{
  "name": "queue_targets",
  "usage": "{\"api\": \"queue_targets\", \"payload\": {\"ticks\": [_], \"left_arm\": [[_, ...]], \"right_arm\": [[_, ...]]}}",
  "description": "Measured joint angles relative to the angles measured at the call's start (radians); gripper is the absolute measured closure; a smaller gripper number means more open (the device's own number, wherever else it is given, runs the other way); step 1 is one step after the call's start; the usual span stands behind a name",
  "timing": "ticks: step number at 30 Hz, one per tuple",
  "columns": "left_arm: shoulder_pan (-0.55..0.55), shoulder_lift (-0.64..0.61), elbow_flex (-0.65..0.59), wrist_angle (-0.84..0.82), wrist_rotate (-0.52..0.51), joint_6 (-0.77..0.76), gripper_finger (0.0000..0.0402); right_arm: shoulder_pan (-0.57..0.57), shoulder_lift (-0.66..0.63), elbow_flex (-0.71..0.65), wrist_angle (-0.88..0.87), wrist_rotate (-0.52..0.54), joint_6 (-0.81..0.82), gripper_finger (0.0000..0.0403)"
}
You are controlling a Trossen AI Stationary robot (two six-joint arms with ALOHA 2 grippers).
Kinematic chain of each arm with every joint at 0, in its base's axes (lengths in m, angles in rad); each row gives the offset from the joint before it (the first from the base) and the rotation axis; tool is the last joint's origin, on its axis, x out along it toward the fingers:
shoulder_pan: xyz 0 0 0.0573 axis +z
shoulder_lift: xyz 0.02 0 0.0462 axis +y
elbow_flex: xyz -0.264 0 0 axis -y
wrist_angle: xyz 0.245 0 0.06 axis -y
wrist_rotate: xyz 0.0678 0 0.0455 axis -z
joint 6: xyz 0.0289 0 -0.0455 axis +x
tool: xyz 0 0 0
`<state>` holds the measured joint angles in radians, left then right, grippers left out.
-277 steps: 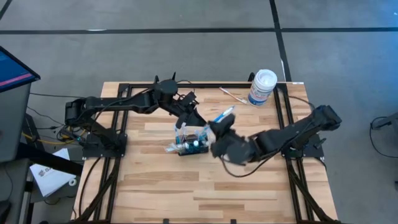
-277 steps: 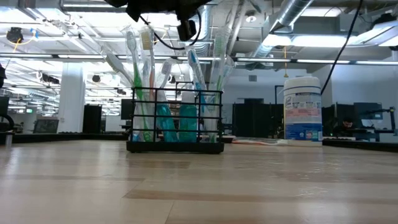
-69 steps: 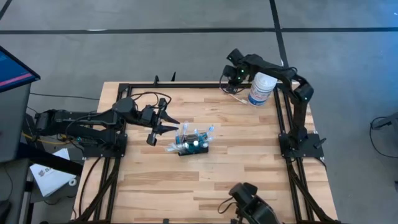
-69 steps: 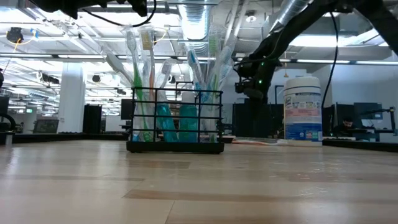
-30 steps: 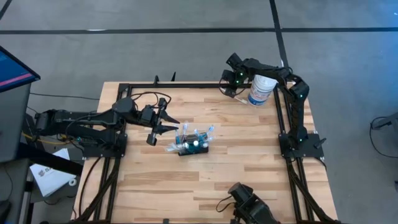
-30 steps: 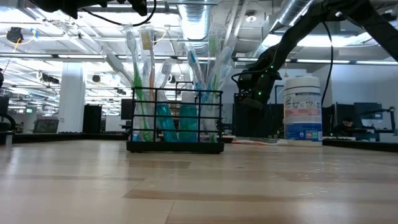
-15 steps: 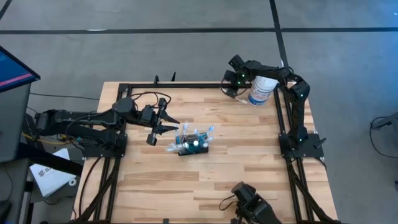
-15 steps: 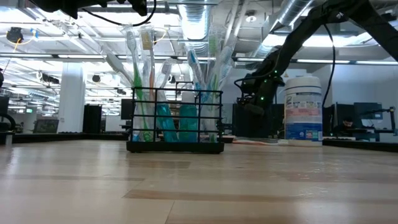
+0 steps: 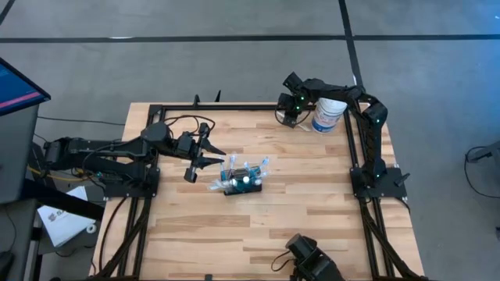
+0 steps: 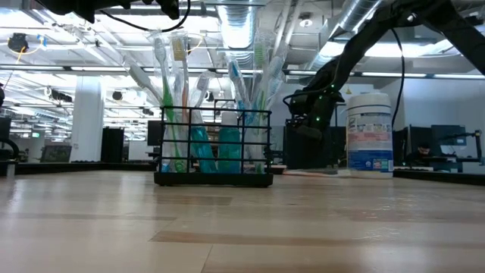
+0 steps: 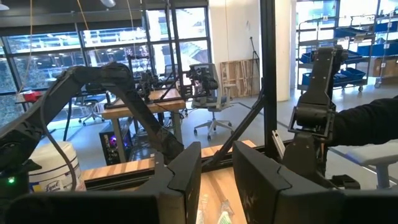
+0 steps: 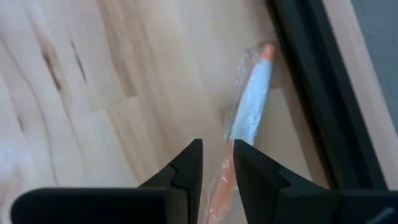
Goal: Pick & Place toothbrushing station
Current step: Put the orange toothbrush into the wire organizer
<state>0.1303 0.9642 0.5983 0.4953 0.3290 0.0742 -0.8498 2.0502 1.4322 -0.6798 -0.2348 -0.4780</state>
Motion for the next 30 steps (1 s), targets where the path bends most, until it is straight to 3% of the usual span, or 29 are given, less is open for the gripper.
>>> {"api": "queue_targets", "payload": {"ticks": [16, 21, 25, 28, 30], "left_arm": [[0.000, 0.000, 0.000, 0.000, 0.000, 0.000, 0.0315], [0.000, 0.000, 0.000, 0.001, 0.000, 0.000, 0.0315], [0.000, 0.000, 0.000, 0.000, 0.000, 0.000, 0.0315], [0.000, 0.000, 0.000, 0.000, 0.000, 0.000, 0.0315], [0.000, 0.000, 0.000, 0.000, 0.000, 0.000, 0.0315]], "right_arm": [[-0.010, 0.000, 0.000, -0.008, 0.079, 0.004, 0.0321], [0.006, 0.062, 0.007, -0.020, 0.079, -0.001, 0.0321], [0.024, 0.087, 0.029, -0.046, 0.187, -0.018, 0.0322], [0.025, 0.088, 0.047, -0.049, 0.115, -0.019, 0.0338], [0.027, 0.088, 0.057, -0.056, 0.132, -0.020, 0.0362]]}}
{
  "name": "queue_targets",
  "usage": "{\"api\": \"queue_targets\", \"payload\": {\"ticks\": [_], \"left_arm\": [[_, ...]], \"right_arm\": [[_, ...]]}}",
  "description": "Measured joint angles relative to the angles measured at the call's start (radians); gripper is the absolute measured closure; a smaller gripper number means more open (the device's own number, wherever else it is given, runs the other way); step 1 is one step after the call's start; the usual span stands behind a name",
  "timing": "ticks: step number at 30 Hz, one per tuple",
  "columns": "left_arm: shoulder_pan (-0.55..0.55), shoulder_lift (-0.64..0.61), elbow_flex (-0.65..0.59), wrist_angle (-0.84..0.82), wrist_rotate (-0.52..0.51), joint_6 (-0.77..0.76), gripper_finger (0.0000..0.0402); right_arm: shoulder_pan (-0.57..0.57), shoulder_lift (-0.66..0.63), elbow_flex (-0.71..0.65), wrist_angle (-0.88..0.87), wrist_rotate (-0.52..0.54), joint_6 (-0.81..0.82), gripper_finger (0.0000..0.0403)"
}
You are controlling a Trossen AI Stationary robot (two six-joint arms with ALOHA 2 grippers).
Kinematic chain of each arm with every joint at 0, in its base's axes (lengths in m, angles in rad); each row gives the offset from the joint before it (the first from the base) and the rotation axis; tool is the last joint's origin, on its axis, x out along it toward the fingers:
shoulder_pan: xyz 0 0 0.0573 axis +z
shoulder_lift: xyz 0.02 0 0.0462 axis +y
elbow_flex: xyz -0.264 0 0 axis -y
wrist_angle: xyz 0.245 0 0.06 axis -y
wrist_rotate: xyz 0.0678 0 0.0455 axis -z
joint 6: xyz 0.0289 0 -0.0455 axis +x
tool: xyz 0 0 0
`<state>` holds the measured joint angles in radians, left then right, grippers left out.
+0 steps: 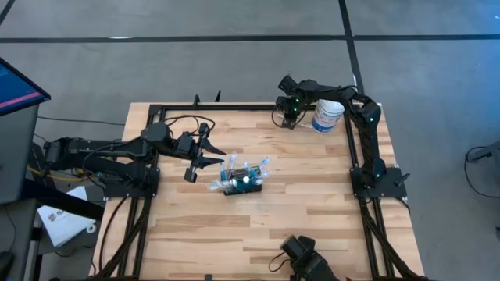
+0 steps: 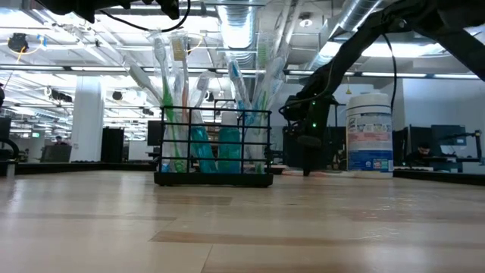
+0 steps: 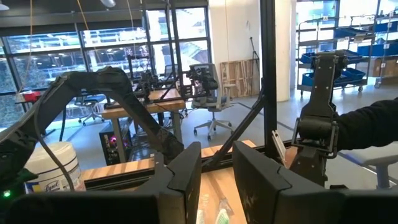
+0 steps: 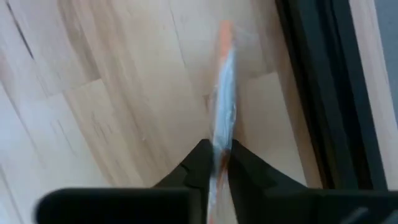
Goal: Pick & Place toothbrushing station
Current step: Put the orange toothbrush into the wire organizer
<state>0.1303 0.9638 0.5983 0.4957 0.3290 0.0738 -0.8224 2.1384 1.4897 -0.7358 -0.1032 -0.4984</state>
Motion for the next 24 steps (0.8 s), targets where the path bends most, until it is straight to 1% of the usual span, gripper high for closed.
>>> {"api": "queue_targets", "payload": {"ticks": [2, 3, 7, 10, 15, 17, 21, 24], "left_arm": [[0.000, 0.000, 0.000, 0.000, 0.000, 0.000, 0.0315], [0.000, 0.000, 0.000, 0.000, 0.000, 0.000, 0.0315], [0.000, 0.000, 0.000, 0.000, 0.000, 0.000, 0.0315], [0.000, 0.000, 0.000, 0.000, 0.000, 0.000, 0.0315], [0.000, 0.000, 0.000, 0.000, 0.000, 0.000, 0.0315], [0.000, 0.000, 0.000, 0.000, 0.000, 0.000, 0.0315], [0.000, 0.000, 0.000, 0.000, 0.000, 0.000, 0.0315], [0.000, 0.000, 0.000, 0.000, 0.000, 0.000, 0.0315]], "right_arm": [[0.004, 0.001, 0.005, 0.001, 0.000, -0.004, 0.0386], [0.004, 0.001, 0.005, 0.003, -0.003, -0.007, 0.0390], [0.004, 0.002, 0.006, 0.001, -0.003, -0.002, 0.0383], [0.006, 0.003, 0.006, -0.005, -0.003, -0.001, 0.0394], [0.021, -0.014, 0.003, -0.009, -0.002, 0.001, 0.0394], [0.028, -0.029, -0.001, -0.019, -0.013, 0.001, 0.0394], [0.033, -0.094, -0.001, -0.034, -0.069, 0.014, 0.0394], [0.035, -0.139, 0.001, -0.046, -0.082, 0.029, 0.0398]]}}
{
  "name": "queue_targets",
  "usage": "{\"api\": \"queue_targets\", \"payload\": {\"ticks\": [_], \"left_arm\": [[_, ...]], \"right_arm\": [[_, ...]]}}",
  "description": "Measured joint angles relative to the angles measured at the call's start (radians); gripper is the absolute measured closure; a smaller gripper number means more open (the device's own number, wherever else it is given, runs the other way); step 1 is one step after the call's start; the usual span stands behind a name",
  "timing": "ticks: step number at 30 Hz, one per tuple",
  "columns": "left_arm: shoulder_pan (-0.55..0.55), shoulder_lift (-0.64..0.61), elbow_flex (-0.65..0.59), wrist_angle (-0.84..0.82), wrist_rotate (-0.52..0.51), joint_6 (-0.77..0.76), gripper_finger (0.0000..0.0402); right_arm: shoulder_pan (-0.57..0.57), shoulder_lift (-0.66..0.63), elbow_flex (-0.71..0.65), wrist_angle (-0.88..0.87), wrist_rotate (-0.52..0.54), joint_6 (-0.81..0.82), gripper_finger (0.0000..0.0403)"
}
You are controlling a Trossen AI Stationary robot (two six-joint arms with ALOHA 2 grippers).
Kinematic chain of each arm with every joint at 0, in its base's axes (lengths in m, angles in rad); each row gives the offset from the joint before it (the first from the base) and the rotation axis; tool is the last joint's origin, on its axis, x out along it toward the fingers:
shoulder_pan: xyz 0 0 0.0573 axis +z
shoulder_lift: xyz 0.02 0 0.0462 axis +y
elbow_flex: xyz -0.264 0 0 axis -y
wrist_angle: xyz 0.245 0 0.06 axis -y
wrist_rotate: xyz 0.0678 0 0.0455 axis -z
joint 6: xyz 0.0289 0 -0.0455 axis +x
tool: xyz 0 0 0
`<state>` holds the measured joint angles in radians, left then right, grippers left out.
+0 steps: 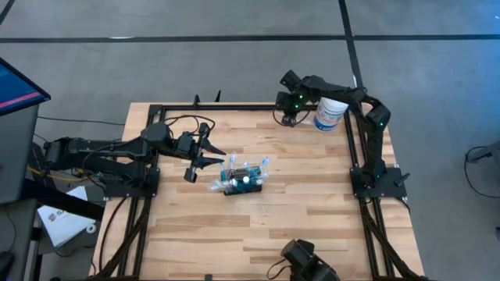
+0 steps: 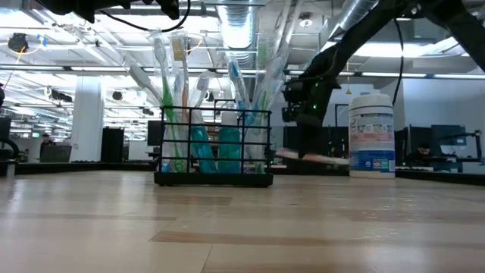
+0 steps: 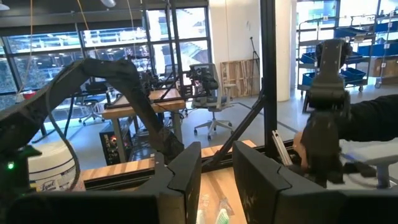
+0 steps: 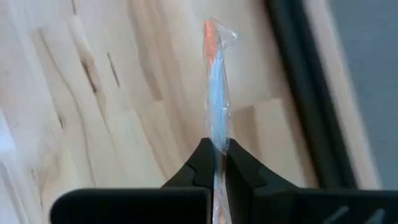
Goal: Pick & Place toothbrushing station
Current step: Put the orange toothbrush into the wire organizer
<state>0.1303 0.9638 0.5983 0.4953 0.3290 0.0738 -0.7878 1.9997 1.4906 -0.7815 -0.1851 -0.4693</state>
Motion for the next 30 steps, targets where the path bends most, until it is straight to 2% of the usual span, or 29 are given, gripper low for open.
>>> {"api": "queue_targets", "payload": {"ticks": [4, 19, 23, 30], "left_arm": [[0.000, 0.000, 0.000, 0.000, 0.000, 0.000, 0.0315], [0.000, 0.000, 0.000, 0.002, -0.006, 0.036, 0.0315], [0.000, 0.000, 0.000, 0.002, -0.091, 0.043, 0.0315], [0.000, 0.063, 0.002, 0.070, -0.254, 0.097, 0.0315]], "right_arm": [[0.010, -0.079, 0.000, 0.003, -0.004, 0.006, 0.0398], [0.053, -0.345, 0.001, 0.063, -0.132, 0.104, 0.0398], [0.090, -0.400, 0.001, 0.077, -0.142, 0.131, 0.0398], [0.151, -0.480, 0.002, 0.142, -0.237, 0.186, 0.0398]]}}
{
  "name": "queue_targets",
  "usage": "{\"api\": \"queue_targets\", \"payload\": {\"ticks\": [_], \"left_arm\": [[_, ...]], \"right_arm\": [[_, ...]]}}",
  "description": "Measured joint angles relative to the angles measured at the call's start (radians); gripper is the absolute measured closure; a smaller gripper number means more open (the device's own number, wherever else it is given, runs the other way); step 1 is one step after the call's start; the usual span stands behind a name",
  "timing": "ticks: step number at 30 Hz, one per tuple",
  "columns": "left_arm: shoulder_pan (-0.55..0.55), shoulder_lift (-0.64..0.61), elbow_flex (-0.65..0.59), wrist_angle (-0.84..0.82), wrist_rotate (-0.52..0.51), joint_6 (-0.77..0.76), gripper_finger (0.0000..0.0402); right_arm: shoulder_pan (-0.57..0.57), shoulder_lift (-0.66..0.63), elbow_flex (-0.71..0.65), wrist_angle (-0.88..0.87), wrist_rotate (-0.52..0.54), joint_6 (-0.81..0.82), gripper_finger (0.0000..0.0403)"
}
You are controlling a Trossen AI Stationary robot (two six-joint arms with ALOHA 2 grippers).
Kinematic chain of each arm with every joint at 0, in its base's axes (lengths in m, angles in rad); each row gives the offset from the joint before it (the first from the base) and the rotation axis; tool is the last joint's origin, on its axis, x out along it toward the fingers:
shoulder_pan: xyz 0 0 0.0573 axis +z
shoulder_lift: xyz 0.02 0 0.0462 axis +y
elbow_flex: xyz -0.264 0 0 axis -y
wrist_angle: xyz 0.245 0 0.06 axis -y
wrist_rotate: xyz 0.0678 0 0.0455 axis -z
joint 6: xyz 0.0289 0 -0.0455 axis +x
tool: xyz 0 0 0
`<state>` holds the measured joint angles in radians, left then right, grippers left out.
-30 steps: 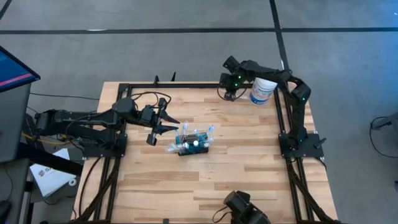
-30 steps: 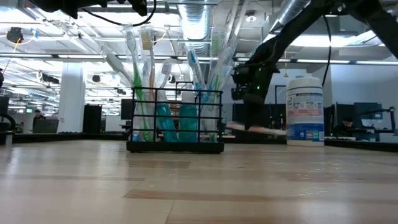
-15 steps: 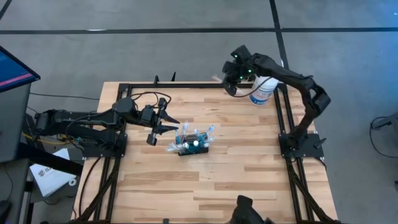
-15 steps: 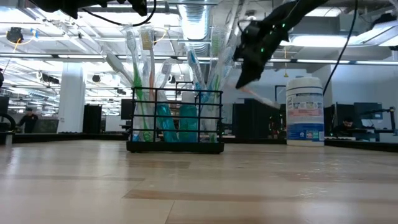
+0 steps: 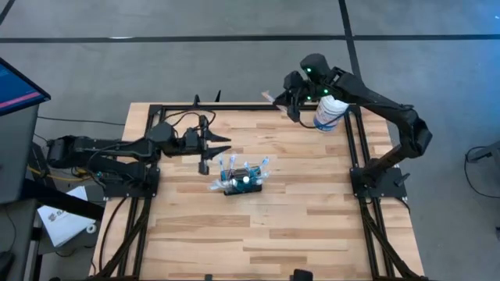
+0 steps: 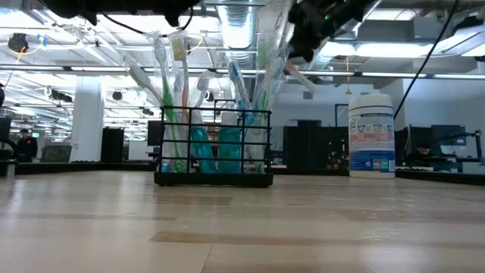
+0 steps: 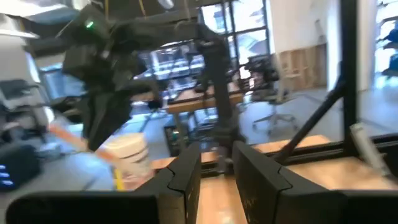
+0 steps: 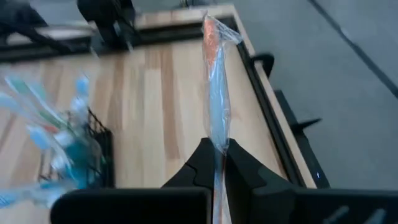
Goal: Pick & Place toothbrushing station
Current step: Put the orange toothbrush into the wire organizer
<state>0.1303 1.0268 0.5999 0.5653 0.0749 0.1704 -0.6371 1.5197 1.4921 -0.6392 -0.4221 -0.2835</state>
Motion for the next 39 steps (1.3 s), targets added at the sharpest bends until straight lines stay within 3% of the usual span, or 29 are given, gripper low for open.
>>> {"api": "queue_targets", "payload": {"ticks": [5, 11, 17, 27, 33, 39], "left_arm": [[-0.008, 0.106, 0.000, 0.131, -0.089, 0.178, 0.0315], [-0.100, 0.211, 0.070, 0.142, -0.285, 0.491, 0.0315], [-0.218, 0.342, 0.168, 0.146, -0.549, 0.979, 0.0315], [-0.299, 0.567, 0.352, 0.160, -0.857, 1.829, 0.0315], [-0.299, 0.597, 0.423, 0.165, -0.874, 1.936, 0.0315], [-0.299, 0.597, 0.444, 0.164, -0.874, 2.004, 0.0315]], "right_arm": [[0.030, -0.035, 0.001, 0.039, -0.002, 0.062, 0.0397], [0.042, -0.050, 0.001, 0.064, -0.050, 0.110, 0.0400], [0.042, -0.049, 0.001, 0.091, -0.080, 0.158, 0.0400], [0.050, -0.049, 0.001, 0.193, -0.250, 0.286, 0.0400], [0.095, -0.049, 0.001, 0.268, -0.361, 0.361, 0.0401], [0.165, -0.049, 0.001, 0.310, -0.373, 0.393, 0.0401]]}}
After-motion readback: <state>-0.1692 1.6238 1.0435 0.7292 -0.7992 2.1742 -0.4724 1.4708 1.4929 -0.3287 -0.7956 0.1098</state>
